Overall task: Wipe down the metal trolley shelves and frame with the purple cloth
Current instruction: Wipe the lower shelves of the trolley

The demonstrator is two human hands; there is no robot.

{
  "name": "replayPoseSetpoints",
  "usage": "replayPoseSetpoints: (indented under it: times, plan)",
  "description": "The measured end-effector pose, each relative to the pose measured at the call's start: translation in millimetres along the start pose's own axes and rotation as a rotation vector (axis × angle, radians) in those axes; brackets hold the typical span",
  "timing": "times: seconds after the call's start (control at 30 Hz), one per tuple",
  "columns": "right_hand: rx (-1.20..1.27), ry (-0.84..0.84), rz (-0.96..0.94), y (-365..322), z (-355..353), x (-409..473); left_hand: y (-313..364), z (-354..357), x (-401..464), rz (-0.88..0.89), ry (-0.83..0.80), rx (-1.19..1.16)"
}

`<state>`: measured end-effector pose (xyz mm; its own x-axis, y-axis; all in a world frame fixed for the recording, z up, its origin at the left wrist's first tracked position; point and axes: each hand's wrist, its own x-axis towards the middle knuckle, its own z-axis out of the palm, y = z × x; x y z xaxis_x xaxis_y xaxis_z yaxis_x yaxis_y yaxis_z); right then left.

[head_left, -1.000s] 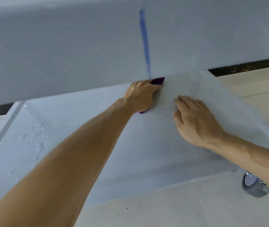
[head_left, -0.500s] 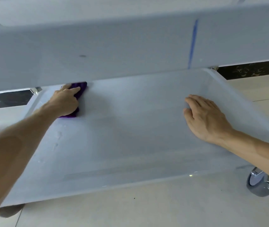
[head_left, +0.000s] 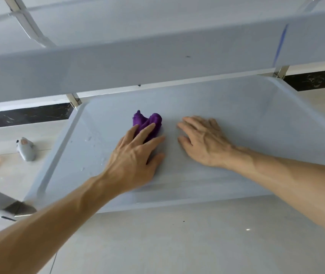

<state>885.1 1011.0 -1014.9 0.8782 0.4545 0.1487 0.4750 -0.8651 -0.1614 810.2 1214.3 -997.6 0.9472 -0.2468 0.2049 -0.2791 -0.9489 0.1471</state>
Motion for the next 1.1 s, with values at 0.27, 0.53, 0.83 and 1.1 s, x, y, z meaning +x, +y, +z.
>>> replayPoseSetpoints:
  times: [0.27, 0.53, 0.83, 1.1]
  plan:
    - [0.002, 0.068, -0.002, 2, 11, -1, -99, -8, 35, -0.247, -0.026, 0.010]
    - [0.005, 0.070, 0.000, 1, 11, -4, -138, -21, -23, -0.525, 0.103, -0.154]
    - [0.000, 0.042, 0.007, 0, 7, -6, 13, -8, -61, 0.043, 0.028, -0.162]
    - [-0.010, 0.028, 0.002, -5, 2, -6, -78, -29, -67, -0.132, 0.040, -0.043]
